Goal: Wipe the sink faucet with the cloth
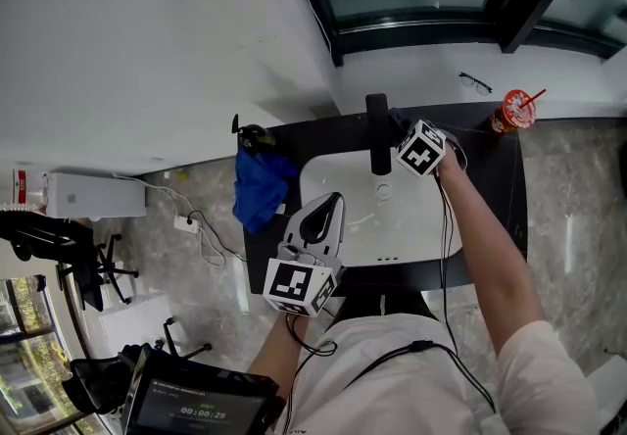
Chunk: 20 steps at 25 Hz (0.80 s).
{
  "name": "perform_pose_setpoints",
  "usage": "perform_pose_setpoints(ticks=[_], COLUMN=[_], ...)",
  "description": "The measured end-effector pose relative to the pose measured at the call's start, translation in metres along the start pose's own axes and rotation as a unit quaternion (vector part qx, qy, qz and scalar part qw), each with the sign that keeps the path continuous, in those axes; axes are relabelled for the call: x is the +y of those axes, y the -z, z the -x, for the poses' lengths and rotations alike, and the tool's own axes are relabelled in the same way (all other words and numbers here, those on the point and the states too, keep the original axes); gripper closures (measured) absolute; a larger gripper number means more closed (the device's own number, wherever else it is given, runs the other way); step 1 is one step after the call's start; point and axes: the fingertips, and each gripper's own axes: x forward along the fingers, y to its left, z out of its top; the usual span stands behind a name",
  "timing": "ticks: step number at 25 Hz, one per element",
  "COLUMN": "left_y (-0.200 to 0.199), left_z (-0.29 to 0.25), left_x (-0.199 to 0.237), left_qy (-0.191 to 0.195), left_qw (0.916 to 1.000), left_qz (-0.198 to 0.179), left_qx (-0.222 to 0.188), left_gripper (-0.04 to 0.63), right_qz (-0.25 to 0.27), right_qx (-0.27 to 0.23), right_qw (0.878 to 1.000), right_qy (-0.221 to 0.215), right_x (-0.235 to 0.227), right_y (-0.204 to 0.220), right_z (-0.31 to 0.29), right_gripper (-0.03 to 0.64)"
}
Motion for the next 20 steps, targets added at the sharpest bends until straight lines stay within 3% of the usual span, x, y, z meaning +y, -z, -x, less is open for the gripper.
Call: perform_pose_setpoints(ticks=[4,9,14,20], left_y=[0.001,0.000,-0.002,-0.005], left_z=[-0.002,-0.009,-0.011,-0.006], left_x=[0.000,-0.009,-0.016,-0.017], left_qy=[0.001,0.015,0.024,0.021], left_qw=[1.0000,0.9999,0.9997,0.9997], left_qz=[0.000,0.000,-0.002,-0.002], left_qx=[0.000,-0.001,-0.004,-0.010], left_gripper=[0.603,0.603,0.603,0.603], right_qz=[-0.014,-0.013,-0.002,-0.034], right_qx=[-0.088,-0.181,-0.235,-0.310], right_qw=[0.996,0.983,0.971,0.950], right_qy=[-0.003,0.031,0.038,0.013], right_x=[-0.006,-0.020,-0.021,-0.011], right_y=[-0.020,-0.058,-0.081,-0.093], right_z=[0.034,0.094,0.135,0.174], right_gripper=[0.518,0.518,0.518,0.518])
